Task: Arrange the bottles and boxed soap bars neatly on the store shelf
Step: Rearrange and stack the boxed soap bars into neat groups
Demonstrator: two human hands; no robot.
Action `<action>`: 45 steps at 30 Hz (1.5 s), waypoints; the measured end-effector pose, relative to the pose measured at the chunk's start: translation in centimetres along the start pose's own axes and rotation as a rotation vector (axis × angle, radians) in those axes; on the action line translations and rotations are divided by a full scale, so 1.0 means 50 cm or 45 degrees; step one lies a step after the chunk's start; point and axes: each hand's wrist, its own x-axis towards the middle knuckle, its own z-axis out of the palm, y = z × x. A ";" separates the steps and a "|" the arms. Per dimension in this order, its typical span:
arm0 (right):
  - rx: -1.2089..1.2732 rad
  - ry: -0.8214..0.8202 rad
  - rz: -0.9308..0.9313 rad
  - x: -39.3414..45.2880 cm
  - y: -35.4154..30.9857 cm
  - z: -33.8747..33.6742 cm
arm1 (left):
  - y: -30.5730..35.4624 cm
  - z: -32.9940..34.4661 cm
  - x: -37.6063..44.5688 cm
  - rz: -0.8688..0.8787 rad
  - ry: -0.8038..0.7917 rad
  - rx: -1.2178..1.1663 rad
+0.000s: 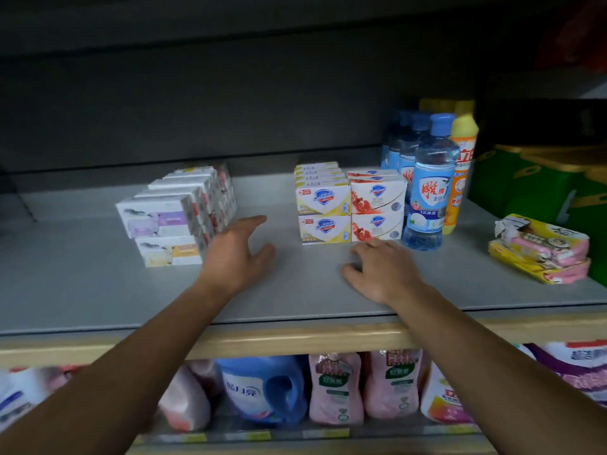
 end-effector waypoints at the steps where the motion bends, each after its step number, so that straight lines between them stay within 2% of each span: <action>1: -0.012 0.017 -0.004 -0.002 -0.007 -0.002 | -0.019 -0.016 -0.019 -0.034 -0.011 -0.003; 4: 0.067 0.052 -0.050 -0.005 -0.051 -0.005 | -0.080 -0.064 -0.065 -0.137 -0.071 0.052; 10: 0.305 0.135 -0.289 0.018 -0.216 -0.017 | -0.218 -0.162 -0.120 -0.339 -0.178 0.296; 14: 0.396 0.235 -0.438 0.048 -0.326 -0.028 | -0.280 -0.181 -0.148 -0.328 -0.197 0.350; 18: 0.435 0.355 -0.518 0.097 -0.429 -0.030 | -0.293 -0.166 -0.162 -0.285 -0.122 0.407; 23: 0.261 0.376 -0.530 0.171 -0.511 -0.017 | -0.302 -0.163 -0.163 -0.291 -0.086 0.388; 26: 0.031 0.410 -0.544 0.192 -0.527 0.007 | -0.306 -0.161 -0.161 -0.302 -0.098 0.371; 32: -0.004 0.719 -0.671 0.184 -0.530 0.044 | -0.316 -0.153 -0.155 -0.323 -0.059 0.358; 38: 0.334 0.648 -0.750 0.125 -0.515 0.034 | -0.313 -0.160 -0.157 -0.344 -0.047 0.279; 42: 0.551 0.582 -0.728 0.055 -0.445 0.036 | -0.306 -0.179 -0.159 -0.427 -0.010 -0.042; 45: 0.692 0.503 -0.688 0.012 -0.397 0.033 | -0.267 -0.188 -0.153 -0.307 -0.019 -0.461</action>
